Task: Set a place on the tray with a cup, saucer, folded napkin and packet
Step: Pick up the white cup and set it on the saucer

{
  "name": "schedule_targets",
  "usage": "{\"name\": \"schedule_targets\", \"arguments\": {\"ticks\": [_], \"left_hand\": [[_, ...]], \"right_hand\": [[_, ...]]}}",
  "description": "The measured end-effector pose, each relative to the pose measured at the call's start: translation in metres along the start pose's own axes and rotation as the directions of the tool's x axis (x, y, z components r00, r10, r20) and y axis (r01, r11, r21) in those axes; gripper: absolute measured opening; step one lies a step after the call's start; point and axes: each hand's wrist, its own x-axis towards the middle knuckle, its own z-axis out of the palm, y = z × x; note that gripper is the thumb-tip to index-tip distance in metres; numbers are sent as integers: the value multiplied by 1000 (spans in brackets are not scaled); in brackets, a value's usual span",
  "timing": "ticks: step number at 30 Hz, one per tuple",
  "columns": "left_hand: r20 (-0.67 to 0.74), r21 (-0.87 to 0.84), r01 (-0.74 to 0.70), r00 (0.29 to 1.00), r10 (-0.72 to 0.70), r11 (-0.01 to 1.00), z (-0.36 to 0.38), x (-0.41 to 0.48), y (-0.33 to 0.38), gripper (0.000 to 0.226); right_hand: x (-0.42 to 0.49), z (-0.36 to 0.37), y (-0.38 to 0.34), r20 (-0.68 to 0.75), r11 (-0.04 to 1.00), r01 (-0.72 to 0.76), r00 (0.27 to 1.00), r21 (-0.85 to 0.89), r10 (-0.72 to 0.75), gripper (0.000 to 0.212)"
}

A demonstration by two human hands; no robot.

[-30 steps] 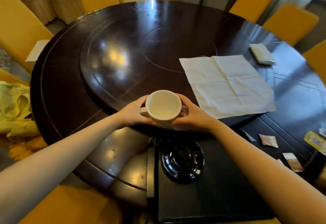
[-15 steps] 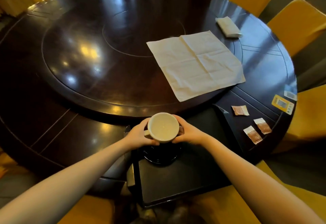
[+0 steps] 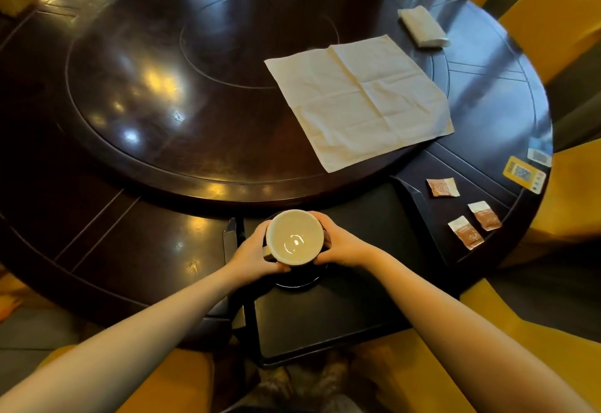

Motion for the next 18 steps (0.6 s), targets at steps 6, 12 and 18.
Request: {"name": "schedule_targets", "arguments": {"ticks": [6,12,18], "left_hand": [[20,-4,4,1000,-4,1000,1,-5,5,97],[324,-46,127,940,-106,991,-29,-8,13,110],[216,-103,78,975,-54,992,-83,11,42,70]], "right_hand": [[-1,0,-2,15,999,-3,1000,-49,4,91],[-3,-2,-7,30,999,-15,999,-49,16,89],[-7,-17,-22,-158,970,-106,985,-219,72,66]]}}
